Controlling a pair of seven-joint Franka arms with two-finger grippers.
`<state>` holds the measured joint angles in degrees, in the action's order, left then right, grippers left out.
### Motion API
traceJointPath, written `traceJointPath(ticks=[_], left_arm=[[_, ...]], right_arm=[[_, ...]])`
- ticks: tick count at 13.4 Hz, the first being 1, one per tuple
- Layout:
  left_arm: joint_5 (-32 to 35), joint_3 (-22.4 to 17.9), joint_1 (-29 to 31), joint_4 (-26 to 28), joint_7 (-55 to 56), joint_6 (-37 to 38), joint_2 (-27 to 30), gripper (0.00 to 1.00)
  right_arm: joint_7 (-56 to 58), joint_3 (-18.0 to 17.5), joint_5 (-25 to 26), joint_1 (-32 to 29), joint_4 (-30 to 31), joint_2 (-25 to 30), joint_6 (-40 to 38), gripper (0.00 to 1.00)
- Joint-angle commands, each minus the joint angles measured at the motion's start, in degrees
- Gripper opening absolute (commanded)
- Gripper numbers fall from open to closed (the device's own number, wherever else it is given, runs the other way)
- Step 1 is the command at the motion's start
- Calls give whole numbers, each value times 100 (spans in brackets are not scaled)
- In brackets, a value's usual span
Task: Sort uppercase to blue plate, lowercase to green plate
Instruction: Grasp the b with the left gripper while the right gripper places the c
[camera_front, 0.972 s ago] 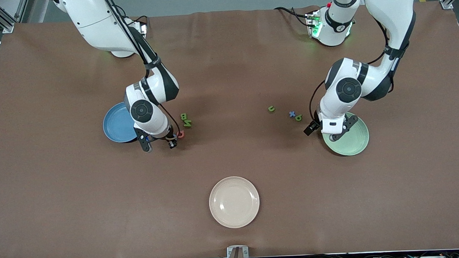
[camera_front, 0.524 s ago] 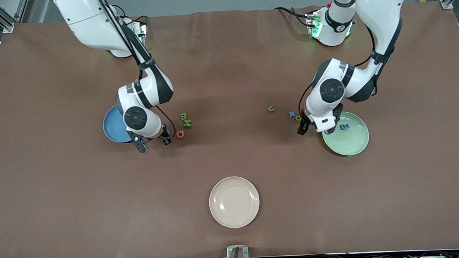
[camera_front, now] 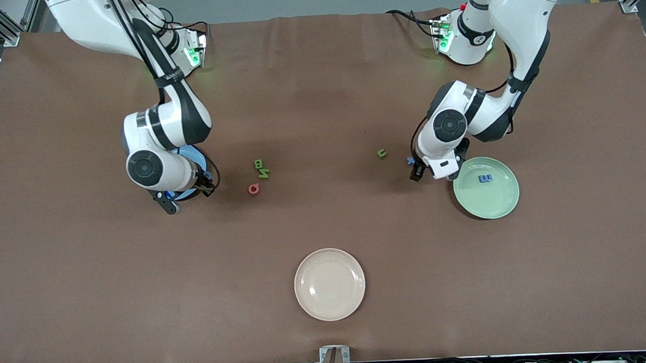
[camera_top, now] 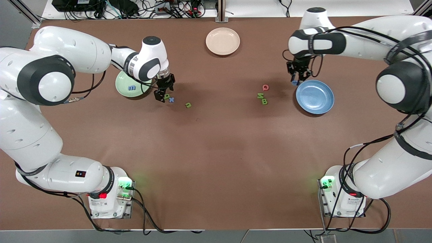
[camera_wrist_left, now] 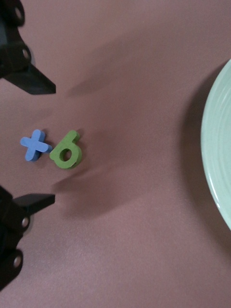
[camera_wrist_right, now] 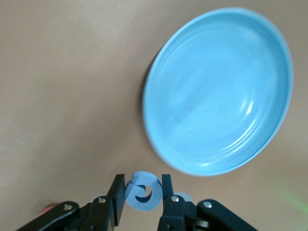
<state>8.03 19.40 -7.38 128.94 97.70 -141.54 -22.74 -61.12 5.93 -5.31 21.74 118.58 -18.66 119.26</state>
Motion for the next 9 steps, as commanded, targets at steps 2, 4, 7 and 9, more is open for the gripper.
traceJointPath(ticks=[2,4,7,9], left_arm=[[234,-6,70,254,127,-427,59,81],[235,-6,78,254,118,-480,7,80],[357,-32,96,298,127,-725,-90,79],[366,-41,96,307,136,-849,-195,77]], right_arm=[[285,-66,424,-363,938,714,71,0],[285,-66,487,-442,983,750,53,15],[364,-66,513,-487,992,759,45,100],[338,-74,514,-469,966,759,53,100]])
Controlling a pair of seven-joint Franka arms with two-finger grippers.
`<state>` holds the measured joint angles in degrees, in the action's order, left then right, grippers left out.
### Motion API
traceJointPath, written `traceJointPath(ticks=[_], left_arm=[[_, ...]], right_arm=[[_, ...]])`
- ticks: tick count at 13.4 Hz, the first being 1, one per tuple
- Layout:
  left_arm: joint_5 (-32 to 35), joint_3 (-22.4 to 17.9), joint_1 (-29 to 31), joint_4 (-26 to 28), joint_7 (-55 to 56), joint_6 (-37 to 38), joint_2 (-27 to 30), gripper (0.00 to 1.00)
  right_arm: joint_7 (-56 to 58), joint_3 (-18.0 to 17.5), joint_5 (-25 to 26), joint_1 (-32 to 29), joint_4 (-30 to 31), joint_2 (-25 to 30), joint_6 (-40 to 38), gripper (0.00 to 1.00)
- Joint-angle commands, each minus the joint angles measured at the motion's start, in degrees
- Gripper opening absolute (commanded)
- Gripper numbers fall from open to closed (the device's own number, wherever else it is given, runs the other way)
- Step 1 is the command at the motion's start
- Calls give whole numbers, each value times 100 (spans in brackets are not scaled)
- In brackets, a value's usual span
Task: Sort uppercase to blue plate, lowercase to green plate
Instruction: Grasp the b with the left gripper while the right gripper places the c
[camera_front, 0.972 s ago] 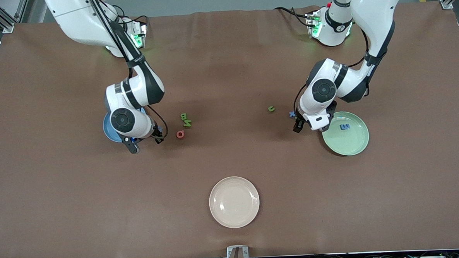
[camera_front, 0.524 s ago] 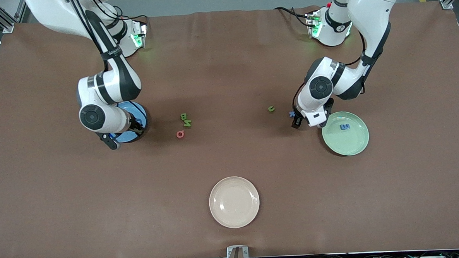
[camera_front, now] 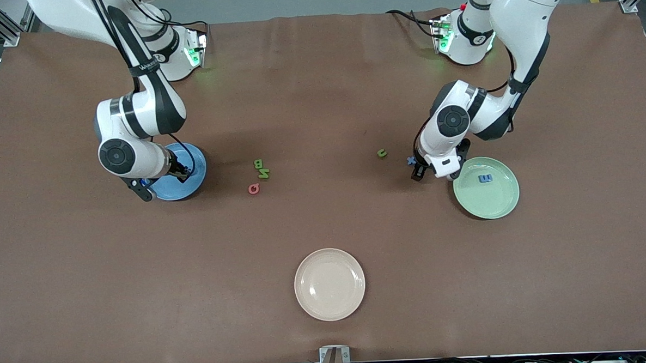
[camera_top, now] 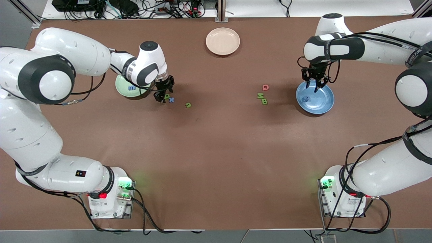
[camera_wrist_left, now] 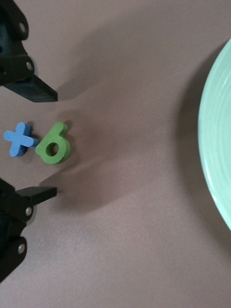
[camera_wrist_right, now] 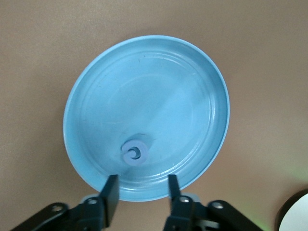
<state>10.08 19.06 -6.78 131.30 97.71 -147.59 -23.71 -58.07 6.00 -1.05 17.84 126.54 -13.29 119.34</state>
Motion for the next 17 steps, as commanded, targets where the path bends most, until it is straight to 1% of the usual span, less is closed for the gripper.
traceJointPath(ticks=[1,2,3,5,6,7,10,12,13,14,15,16,17], left_arm=[[161,-16,36,72,161,-279,-99,74],[169,-16,36,72,161,-279,-90,71],[169,-16,45,72,170,-279,-90,65],[169,-16,62,63,170,-288,-90,47],[169,-16,71,63,170,-280,-90,38],[169,-16,71,63,170,-288,-82,32],[169,-16,80,63,161,-288,-64,22],[169,-16,98,54,144,-288,-46,23],[169,-16,150,45,144,-280,-29,27],[187,-16,159,37,135,-279,-20,39],[204,-16,177,36,135,-279,-3,44],[205,-16,185,28,109,-279,15,52],[205,-16,203,28,91,-279,41,59]], right_arm=[[-37,-99,70,-35,126,221,55,100],[-151,-134,0,-18,38,204,98,100],[-396,-143,-53,104,-58,160,212,100],[-740,-134,-429,560,-112,81,728,100],[-750,-134,-562,676,-112,-32,1010,100],[-750,-134,-589,816,-112,-112,1274,100],[-680,-134,-590,1273,-261,-471,1741,100],[-680,-143,-642,1414,-411,-701,1899,100],[-688,-134,-729,1485,-411,-806,2118,100],[-688,-143,-756,1538,-411,-929,2294,100],[-688,-134,-757,1573,-420,-982,2383,99],[-662,-134,-748,1573,-472,-1026,2410,99],[-653,-134,-748,1565,-525,-1062,2410,99]])
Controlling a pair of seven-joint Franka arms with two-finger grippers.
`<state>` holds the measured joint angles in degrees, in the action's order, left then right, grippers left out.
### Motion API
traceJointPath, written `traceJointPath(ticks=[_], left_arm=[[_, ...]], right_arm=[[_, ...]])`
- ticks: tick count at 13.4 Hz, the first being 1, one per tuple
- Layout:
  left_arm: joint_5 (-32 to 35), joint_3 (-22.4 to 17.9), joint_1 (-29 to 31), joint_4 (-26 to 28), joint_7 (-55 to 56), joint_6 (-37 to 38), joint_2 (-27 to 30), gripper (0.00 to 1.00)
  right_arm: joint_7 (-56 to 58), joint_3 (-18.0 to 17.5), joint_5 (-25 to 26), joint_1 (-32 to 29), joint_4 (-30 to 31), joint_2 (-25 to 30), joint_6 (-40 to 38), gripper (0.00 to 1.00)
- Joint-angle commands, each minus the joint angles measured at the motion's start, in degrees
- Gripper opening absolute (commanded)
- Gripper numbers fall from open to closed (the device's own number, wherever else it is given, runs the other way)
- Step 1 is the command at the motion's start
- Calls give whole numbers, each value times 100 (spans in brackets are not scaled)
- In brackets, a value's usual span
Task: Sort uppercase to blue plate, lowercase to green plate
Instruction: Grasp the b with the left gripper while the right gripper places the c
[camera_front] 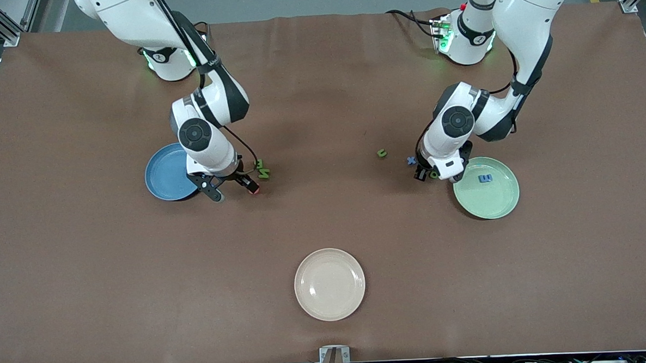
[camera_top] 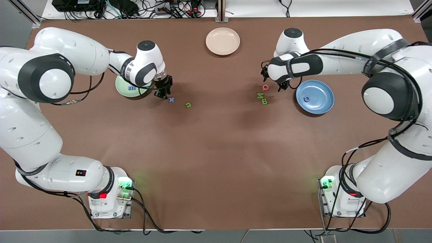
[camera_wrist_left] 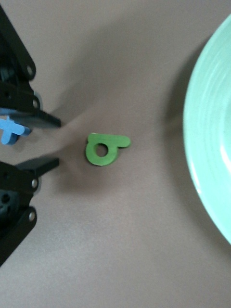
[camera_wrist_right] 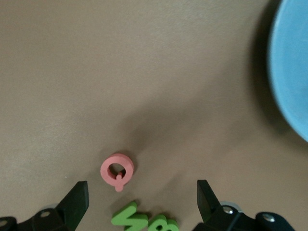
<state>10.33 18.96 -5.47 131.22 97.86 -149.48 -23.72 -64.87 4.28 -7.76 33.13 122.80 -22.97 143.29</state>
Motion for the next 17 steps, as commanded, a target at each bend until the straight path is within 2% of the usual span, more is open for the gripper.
traceJointPath(ticks=[1,3,5,7,9,12,17], left_arm=[[180,-6,116,26,67,-90,69,66],[180,-6,143,-9,67,-90,78,81],[293,-6,222,-17,58,-90,78,86],[618,12,424,-9,137,-90,70,87],[628,12,433,0,137,-90,52,87],[637,3,442,0,137,-90,43,87],[637,3,451,9,146,-213,-1,79]], right_arm=[[27,38,-76,36,-204,-137,15,99],[1,38,-76,53,-353,-321,32,99],[-25,38,-76,115,-415,-444,59,98],[-34,38,-76,133,-442,-550,181,97],[-17,46,-41,124,-485,-655,278,94],[-25,46,-41,194,-494,-735,384,83],[19,46,-41,203,-494,-744,375,66]])
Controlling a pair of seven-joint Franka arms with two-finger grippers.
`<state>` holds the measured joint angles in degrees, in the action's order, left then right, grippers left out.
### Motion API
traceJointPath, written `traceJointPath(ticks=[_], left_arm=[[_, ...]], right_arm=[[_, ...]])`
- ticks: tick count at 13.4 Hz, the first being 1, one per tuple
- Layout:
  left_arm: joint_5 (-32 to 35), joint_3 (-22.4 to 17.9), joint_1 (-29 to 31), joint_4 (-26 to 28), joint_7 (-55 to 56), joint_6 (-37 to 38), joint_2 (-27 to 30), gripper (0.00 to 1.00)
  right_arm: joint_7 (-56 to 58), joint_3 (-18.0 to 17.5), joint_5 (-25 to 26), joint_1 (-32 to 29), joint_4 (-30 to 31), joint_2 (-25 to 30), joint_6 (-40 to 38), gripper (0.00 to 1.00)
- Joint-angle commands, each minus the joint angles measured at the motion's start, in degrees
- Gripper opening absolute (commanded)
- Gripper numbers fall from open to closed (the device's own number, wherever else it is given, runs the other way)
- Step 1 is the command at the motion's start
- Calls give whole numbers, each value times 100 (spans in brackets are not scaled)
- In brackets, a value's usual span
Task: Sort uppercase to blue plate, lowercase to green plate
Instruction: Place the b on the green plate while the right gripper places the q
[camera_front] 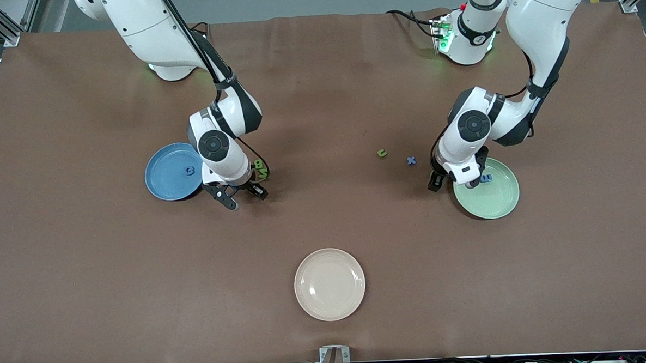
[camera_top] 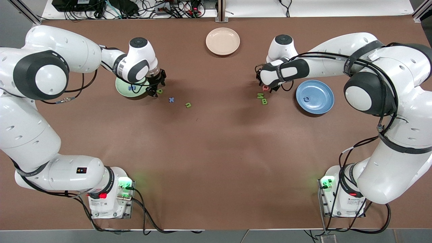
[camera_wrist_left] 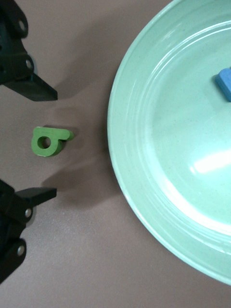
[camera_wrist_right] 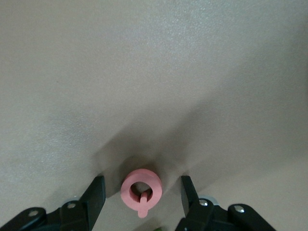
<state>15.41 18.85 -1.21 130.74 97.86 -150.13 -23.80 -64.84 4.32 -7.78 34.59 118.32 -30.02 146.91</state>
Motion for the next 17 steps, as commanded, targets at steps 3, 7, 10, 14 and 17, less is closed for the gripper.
traceJointPath(ticks=[3,7,10,14,17], left_arm=[[129,5,25,57,145,-192,-10,76],[129,5,77,75,145,-298,-63,65],[305,5,95,75,154,-333,-72,50],[314,14,139,66,154,-333,-45,25],[322,31,182,49,145,-307,121,17]], right_arm=[[59,43,-13,30,-38,-39,-40,54],[304,43,-4,-14,-38,-30,-136,32],[305,52,-4,-22,-38,-21,-251,2],[646,122,75,-75,-3,442,-1206,0],[902,315,399,-189,277,882,-1657,0]])
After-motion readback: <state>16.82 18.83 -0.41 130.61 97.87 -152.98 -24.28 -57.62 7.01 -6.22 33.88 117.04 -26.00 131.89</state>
